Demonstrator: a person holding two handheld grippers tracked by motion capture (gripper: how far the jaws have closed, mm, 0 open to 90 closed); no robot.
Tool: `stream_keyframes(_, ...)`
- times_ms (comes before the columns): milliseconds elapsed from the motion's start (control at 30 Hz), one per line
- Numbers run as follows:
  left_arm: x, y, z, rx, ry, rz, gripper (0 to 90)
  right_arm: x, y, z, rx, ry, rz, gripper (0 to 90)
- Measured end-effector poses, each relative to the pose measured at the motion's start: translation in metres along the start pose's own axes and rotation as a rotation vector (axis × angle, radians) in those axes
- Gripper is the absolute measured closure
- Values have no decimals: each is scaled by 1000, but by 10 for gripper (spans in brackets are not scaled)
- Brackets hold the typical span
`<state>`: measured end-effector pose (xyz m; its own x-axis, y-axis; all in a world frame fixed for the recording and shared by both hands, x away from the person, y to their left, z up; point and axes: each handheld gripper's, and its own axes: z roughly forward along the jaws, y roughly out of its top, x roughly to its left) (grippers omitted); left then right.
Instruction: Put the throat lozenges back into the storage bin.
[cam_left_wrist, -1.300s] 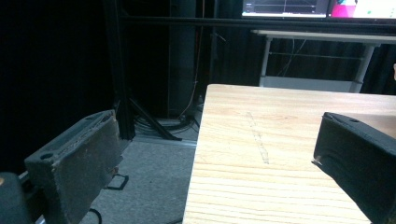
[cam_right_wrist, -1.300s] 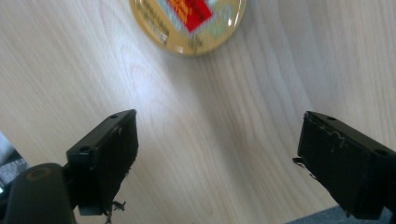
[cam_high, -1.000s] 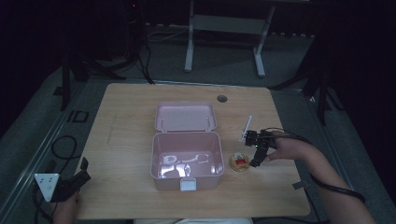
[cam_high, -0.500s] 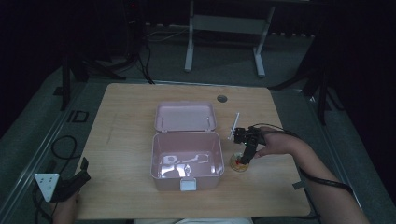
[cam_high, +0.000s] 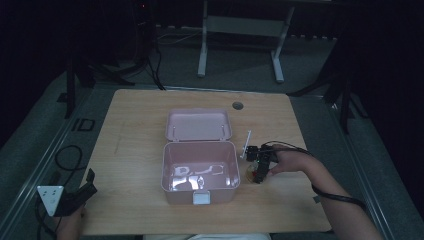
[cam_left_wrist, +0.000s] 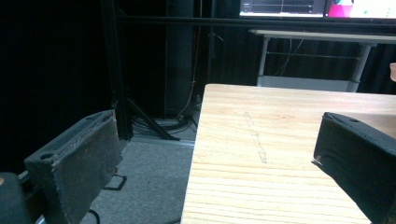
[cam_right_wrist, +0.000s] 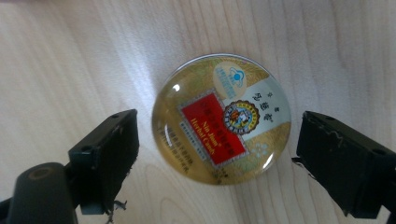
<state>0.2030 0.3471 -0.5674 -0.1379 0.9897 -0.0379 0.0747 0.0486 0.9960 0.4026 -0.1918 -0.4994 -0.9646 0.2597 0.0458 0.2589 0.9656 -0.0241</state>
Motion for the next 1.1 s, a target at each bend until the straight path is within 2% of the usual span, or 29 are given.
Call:
stream_keyframes(267, 0, 0, 0, 0, 0, 2, 11, -5, 2, 19, 51, -5, 3, 136)
stream_keyframes(367, 0, 0, 0, 0, -1, 2, 11, -4, 2, 21, 53, -4, 1, 156)
stream_keyframes(400, 0, 0, 0, 0, -1, 1, 10, -5, 3, 20, 54, 3, -7, 195)
stream_keyframes(567, 0, 0, 0, 0, 0, 2, 11, -3, 2, 15, 63, 1, -39, 198)
stream_keyframes(833, 0, 0, 0, 1, 0, 0, 11, 0, -1, -7, 60, 12, -37, 200)
stream_keyframes(1100, 0, 0, 0, 1, 1, 0, 11, 3, -6, -38, 76, -9, -17, 199)
